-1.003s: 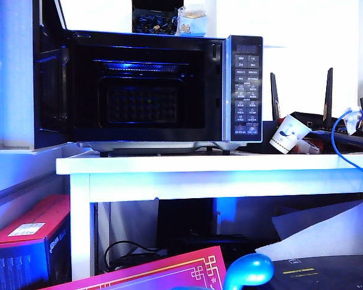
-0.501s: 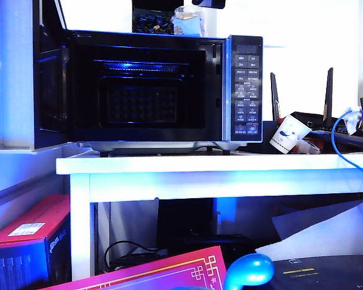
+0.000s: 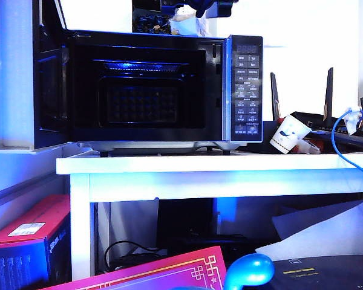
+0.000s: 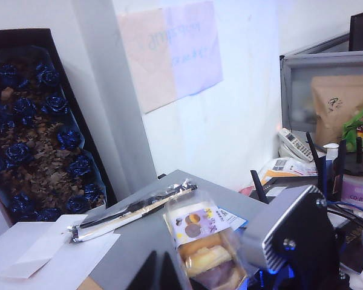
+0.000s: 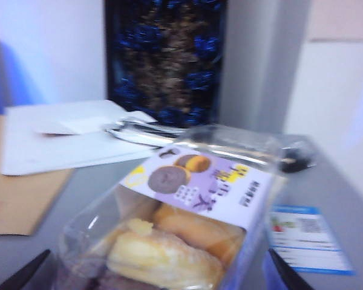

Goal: Open the microwave door, place the box of snacks from the top of the microwave inside, then close the microwave door.

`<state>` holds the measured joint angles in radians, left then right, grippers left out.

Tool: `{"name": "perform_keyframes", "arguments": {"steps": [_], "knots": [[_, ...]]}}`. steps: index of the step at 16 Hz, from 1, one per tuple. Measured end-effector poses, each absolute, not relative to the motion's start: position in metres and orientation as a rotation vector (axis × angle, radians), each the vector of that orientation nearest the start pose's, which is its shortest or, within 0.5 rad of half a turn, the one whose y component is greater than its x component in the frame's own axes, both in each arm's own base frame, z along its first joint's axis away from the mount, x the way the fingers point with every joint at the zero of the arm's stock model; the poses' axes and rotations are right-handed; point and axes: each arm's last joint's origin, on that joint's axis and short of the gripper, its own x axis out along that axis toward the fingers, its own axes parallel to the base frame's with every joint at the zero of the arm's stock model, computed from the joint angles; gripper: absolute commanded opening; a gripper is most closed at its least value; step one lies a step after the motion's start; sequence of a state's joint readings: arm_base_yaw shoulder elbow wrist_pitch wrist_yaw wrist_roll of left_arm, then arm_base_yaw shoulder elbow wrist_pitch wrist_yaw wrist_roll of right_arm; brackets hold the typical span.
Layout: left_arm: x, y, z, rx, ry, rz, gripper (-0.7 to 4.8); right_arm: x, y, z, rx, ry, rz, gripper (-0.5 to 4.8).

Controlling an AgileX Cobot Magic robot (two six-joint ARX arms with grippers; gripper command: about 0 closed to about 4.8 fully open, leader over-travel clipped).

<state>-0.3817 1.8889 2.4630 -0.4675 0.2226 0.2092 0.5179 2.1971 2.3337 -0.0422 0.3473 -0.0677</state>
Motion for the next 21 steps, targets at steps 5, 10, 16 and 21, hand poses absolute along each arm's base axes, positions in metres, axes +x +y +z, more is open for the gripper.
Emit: {"name": "perform_keyframes", "arguments": {"steps": [5, 10, 16, 21], "knots": [[0.342, -0.144, 0.548, 0.194, -0.17, -0.59, -0.05, 0.437, 0.24, 0.426, -0.053, -0.102, 0.153, 4.79], [0.342, -0.144, 0.548, 0.194, -0.171, -0.59, -0.05, 0.429, 0.254, 0.437, 0.036, -0.253, 0.103, 4.79], [0.342, -0.144, 0.548, 0.194, -0.171, -0.59, -0.05, 0.444, 0.261, 0.416, 0.055, -0.287, 0.037, 4.79], [0.342, -0.144, 0.548, 0.194, -0.17, -0.59, -0.05, 0.449, 0.26, 0.41, 0.019, -0.285, 0.002, 4.79]]}}
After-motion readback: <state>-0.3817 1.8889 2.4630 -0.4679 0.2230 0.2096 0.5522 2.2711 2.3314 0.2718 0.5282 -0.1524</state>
